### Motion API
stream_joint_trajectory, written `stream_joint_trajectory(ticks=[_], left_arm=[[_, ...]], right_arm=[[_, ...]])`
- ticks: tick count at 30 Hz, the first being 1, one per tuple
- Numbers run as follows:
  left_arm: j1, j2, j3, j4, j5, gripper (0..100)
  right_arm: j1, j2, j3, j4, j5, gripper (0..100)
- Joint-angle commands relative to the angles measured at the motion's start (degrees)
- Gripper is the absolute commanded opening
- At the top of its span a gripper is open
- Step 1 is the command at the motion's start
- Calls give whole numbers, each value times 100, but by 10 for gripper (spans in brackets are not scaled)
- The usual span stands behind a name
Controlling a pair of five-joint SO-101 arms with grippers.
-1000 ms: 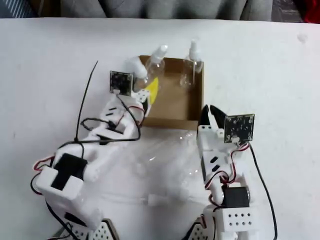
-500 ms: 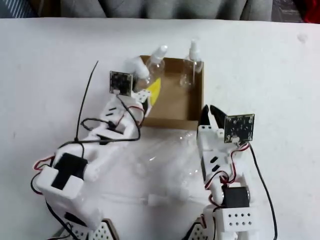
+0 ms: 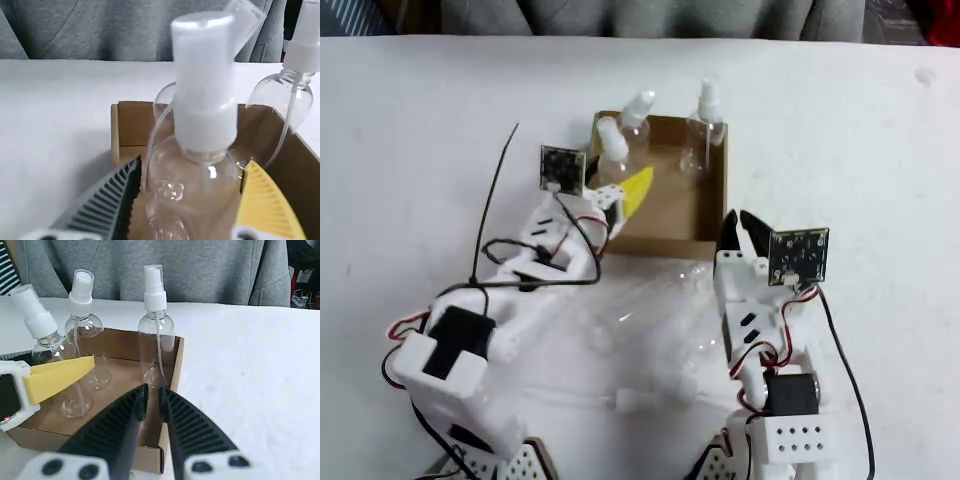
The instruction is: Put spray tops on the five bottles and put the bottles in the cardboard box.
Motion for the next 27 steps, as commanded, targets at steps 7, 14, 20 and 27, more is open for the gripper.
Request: stream_joint_trajectory(ticks=[7, 14, 20, 27], left_arm=[[57, -286, 88, -158, -114, 291], [312, -1393, 958, -149, -273, 287], [374, -1965, 1178, 668, -273, 289], [347, -2730, 1187, 1705, -273, 290]], right_arm=[[57, -66, -26, -119, 70, 15], [57, -66, -26, -119, 70, 15], [57, -66, -26, -110, 70, 15], [57, -66, -26, -84, 70, 15]])
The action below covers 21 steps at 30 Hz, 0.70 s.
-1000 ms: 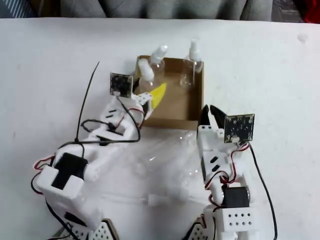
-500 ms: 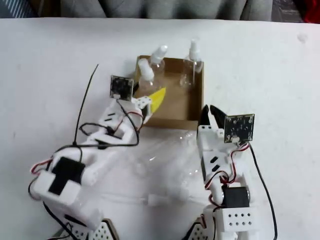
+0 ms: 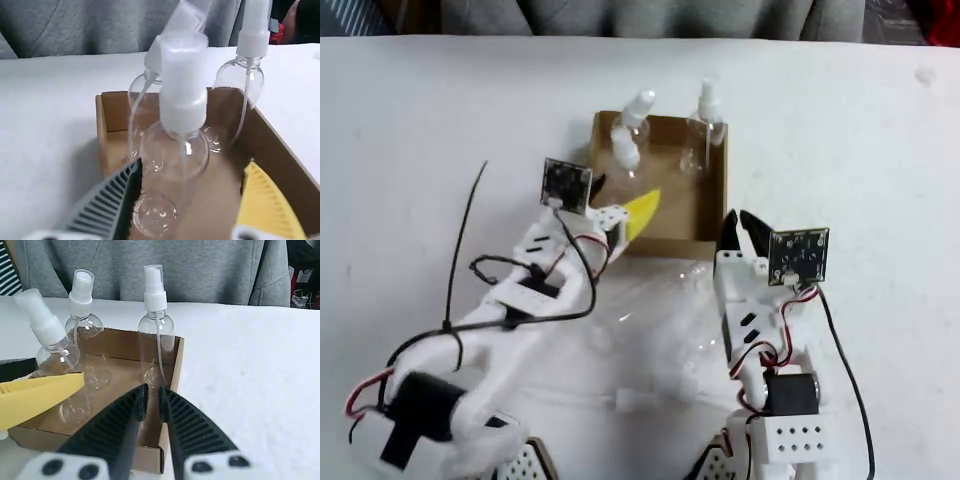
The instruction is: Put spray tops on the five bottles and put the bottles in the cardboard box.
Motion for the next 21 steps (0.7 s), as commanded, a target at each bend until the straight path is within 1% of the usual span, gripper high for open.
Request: stream_joint_trajectory(ticks=[1, 9, 12, 15, 21], left_arm=[[31, -655, -9, 484, -70, 290], [31, -831, -9, 791, -79, 290], [31, -831, -18, 897, -316, 290], [31, -831, -53, 967, -343, 290], [-189, -787, -255, 967, -343, 287]], right_arm=[[57, -66, -26, -75, 70, 15], [57, -75, 35, -119, 79, 15], [57, -75, 35, -119, 79, 15], [57, -75, 35, -119, 79, 15], [57, -75, 44, -119, 79, 15]])
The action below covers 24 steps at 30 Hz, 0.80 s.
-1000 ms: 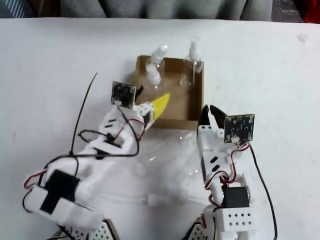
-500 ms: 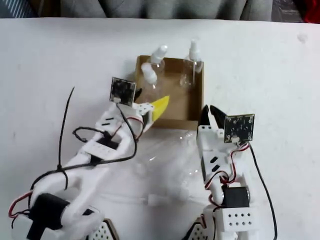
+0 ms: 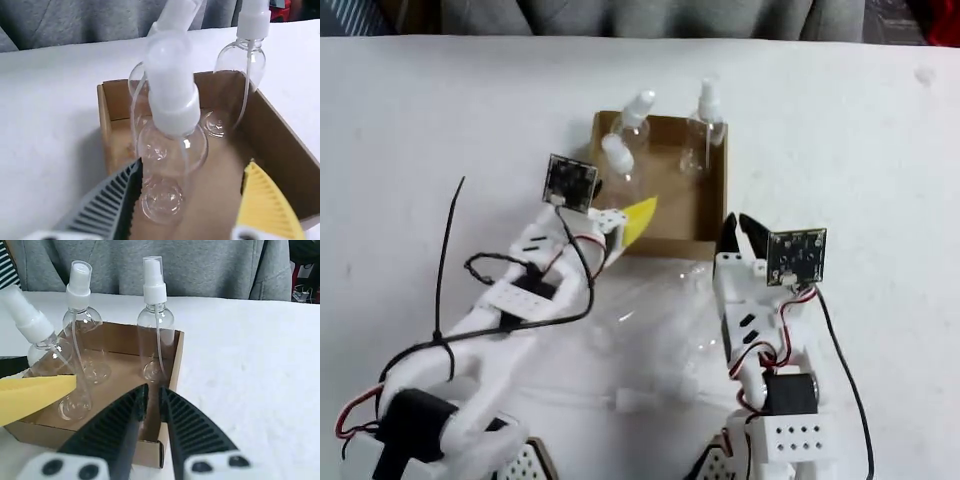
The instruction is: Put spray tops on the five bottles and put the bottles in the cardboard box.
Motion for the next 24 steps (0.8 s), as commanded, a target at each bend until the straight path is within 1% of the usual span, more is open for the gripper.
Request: stream_joint_trajectory(ticks=[1, 20, 24], left_arm=[[-233, -259, -273, 35, -70, 287], [-277, -312, -369, 53, -114, 290], [-286, -541, -369, 492, -123, 291]], right_arm=[[57, -75, -70, -119, 62, 15], [48, -75, -70, -119, 62, 15], [48, -75, -70, -119, 79, 15]])
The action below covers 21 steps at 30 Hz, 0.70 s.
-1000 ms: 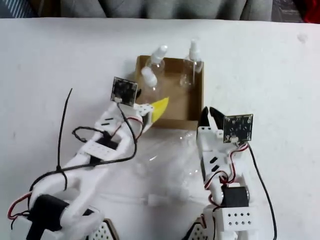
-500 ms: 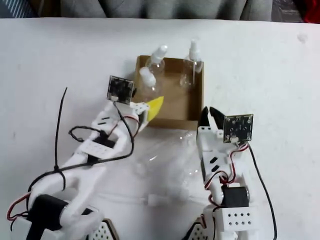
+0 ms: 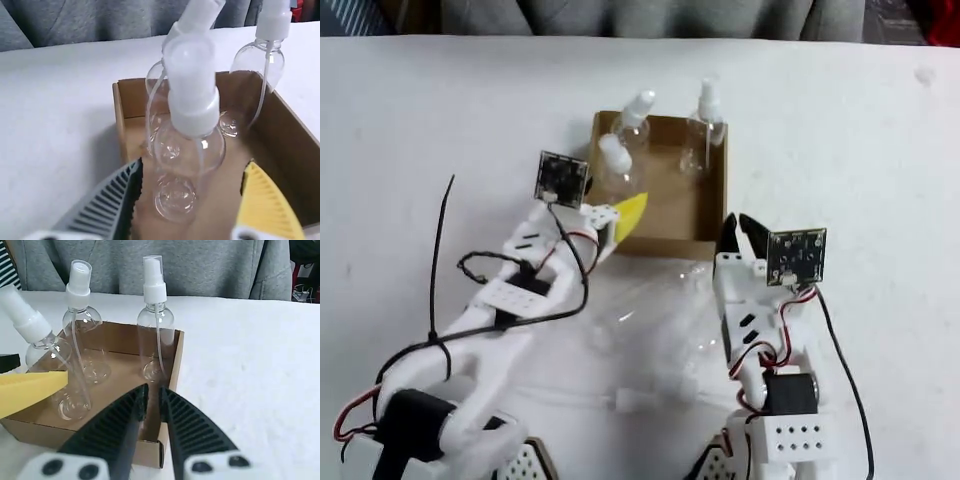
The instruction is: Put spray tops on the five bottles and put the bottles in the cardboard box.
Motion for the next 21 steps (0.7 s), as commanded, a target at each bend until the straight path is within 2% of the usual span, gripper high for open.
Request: stream_joint_trajectory(ticks=[1, 13, 18, 21], left_arm=[[-66, -725, -343, 624, -70, 291], [-66, -2888, -264, 3815, -70, 286], [-66, -3749, 211, 4220, -70, 286], [-66, -4426, 703, 4220, -70, 239]], right_arm=[[48, -75, -70, -119, 79, 15], [48, -75, -62, -119, 97, 15], [110, -119, -88, -75, 123, 15], [453, -127, -132, -57, 571, 15]])
